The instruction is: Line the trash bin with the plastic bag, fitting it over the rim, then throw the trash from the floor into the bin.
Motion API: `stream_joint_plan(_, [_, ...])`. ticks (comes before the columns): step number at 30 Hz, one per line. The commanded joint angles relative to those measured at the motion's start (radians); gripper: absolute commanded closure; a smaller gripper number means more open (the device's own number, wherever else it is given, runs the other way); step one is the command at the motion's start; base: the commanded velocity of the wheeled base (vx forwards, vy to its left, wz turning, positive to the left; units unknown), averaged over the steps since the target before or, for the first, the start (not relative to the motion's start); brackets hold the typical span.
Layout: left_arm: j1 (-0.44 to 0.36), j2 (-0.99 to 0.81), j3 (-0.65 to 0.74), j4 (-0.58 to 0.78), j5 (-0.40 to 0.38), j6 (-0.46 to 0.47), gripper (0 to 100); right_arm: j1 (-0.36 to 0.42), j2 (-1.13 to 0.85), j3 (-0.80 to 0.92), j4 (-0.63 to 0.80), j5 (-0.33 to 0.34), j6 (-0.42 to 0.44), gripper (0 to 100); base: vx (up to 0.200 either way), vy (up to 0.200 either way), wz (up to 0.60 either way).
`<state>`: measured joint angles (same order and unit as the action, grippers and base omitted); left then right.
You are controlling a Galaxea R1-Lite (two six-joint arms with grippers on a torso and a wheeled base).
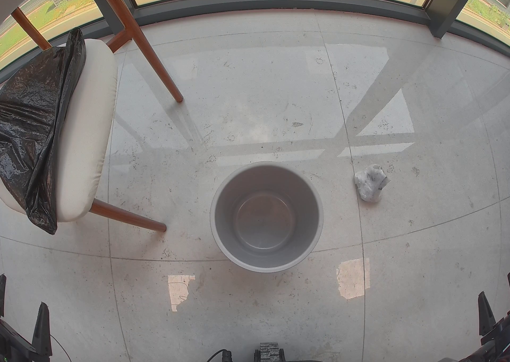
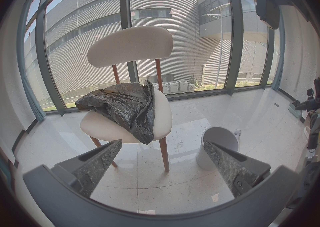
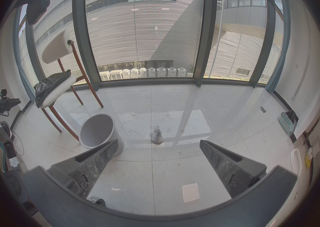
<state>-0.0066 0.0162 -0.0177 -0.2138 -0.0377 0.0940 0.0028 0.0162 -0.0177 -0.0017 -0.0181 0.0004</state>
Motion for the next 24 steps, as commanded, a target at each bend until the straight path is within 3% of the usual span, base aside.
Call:
stream_joint_plan(1, [0.000, -0.016, 0.013, -0.001, 0.013, 0.006, 0, 0.000, -0.013, 0.018, -0.001, 0.000, 0.000, 0, 0.000, 0.000, 0.00])
stream_joint_plan(5, [0.000, -0.016, -0.034, 0.001, 0.065, -0.002, 0, 0.000, -0.013, 0.018, 0.000, 0.001, 0.000, 0, 0.000, 0.000, 0.00])
stream_joint_plan(9, [0.000, -0.016, -0.088, 0.039, 0.070, -0.004, 0, 0.002, -0.013, 0.018, -0.001, 0.001, 0.000, 0, 0.000, 0.000, 0.00])
stream_joint_plan(14, [0.000, -0.015, -0.226, 0.220, 0.071, -0.004, 0, 0.002, -0.013, 0.018, -0.001, 0.001, 0.000, 0, 0.000, 0.000, 0.00])
stream_joint_plan(18, [0.000, -0.016, -0.272, 0.321, 0.058, -0.002, 0, 0.002, -0.013, 0.018, -0.001, 0.001, 0.000, 0, 0.000, 0.000, 0.00])
stream_joint_plan(24, [0.000, -0.016, -0.295, 0.344, -0.007, -0.011, 0, 0.002, -0.013, 0.018, -0.001, 0.003, 0.000, 0, 0.000, 0.000, 0.00])
